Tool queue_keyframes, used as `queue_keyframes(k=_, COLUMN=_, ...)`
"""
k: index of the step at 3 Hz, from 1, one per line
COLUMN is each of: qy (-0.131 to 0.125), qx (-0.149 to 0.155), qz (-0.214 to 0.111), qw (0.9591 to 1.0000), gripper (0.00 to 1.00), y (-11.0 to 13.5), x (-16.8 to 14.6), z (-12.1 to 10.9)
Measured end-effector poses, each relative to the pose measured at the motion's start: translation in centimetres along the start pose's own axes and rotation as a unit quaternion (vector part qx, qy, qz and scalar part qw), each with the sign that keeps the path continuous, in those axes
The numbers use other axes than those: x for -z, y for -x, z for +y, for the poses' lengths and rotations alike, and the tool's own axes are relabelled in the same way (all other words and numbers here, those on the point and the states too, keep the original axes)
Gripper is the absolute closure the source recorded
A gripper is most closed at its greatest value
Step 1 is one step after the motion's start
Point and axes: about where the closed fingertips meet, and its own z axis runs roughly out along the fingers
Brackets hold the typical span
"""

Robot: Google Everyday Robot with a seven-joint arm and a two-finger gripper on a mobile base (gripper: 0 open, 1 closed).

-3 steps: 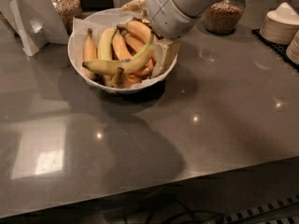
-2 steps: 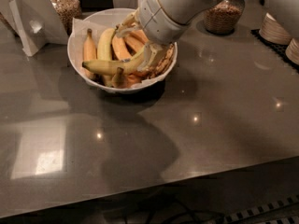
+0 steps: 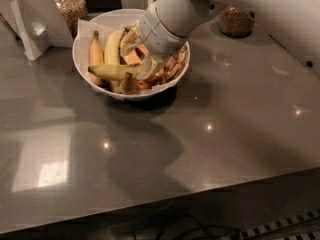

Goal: Pick banana from white bowl

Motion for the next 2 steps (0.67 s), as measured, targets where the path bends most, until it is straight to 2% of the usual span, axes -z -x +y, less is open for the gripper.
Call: queue_keyframes(k=2, qy=0.025, qx=-0.001, qz=0.007, qw=0.9997, gripper=0.42, y=-1.31, x=-1.98, z=0.89)
